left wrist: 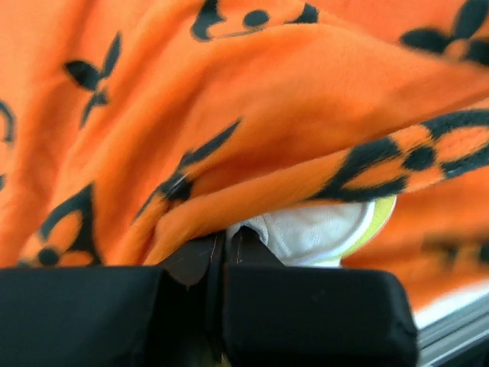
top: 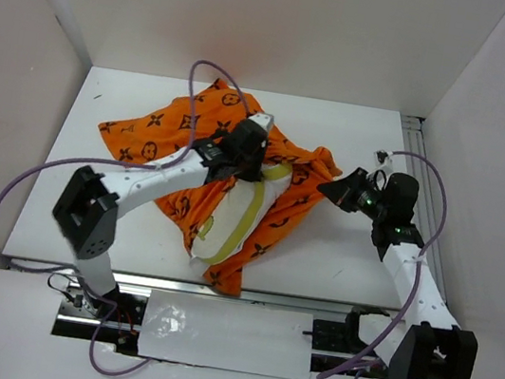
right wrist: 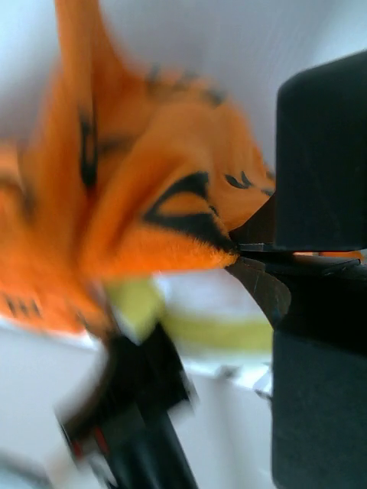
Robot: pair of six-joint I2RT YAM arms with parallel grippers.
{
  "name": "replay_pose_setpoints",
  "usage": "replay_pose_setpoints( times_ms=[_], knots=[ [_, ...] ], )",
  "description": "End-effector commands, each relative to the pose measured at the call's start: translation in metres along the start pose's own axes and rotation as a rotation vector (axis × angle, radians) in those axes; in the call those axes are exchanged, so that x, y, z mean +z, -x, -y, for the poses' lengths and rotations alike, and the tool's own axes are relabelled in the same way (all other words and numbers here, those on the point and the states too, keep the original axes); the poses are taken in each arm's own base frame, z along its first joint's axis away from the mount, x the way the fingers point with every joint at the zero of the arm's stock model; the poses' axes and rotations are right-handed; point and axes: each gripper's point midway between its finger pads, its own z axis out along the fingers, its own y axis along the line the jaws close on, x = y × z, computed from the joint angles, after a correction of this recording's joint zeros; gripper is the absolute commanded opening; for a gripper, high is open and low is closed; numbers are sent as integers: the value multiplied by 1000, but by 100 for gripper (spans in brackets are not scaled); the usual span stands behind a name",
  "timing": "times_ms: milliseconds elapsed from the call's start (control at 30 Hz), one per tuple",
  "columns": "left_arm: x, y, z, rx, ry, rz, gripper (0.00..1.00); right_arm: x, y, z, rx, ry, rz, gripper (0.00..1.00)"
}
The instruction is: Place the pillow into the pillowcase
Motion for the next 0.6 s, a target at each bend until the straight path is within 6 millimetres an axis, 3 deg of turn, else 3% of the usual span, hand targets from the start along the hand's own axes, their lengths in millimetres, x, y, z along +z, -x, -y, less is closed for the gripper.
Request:
replay_pose_setpoints(
  times_ms=[0, 33, 67, 100, 233, 300, 400, 467, 500, 567],
  knots=[
    [37, -46, -64, 65, 389, -180, 0, -38, 44, -106, -240, 464, 50, 0],
    [43, -54, -68, 64, 432, -234, 0, -46, 43, -117, -279, 510, 41, 0],
    [68, -78, -75, 71, 480, -314, 0, -54, 42, -126, -303, 535, 36, 0],
    [80, -57, -65, 4, 466, -285, 0, -57, 34, -143, -356, 583, 11, 0],
    [120, -63, -60, -60, 393, -358, 0, -59, 10, -161, -375, 635, -73, 0],
    [127, -59, -60, -78, 400, -327, 0, -70, 12, -175, -398, 689, -72, 0],
    [126, -54, -93, -146, 526, -305, 0, -88, 28, -193, -467, 709, -3, 0],
    [129, -57, -104, -208, 516, -342, 0, -98, 32, -204, -486, 739, 18, 0],
    [129, -61, -122, -253, 533, -365, 0, -101, 35, -210, -502, 757, 38, 0],
    [123, -55, -126, -276, 537, -351, 0, -103, 27, -208, -470, 773, 5, 0]
  ],
)
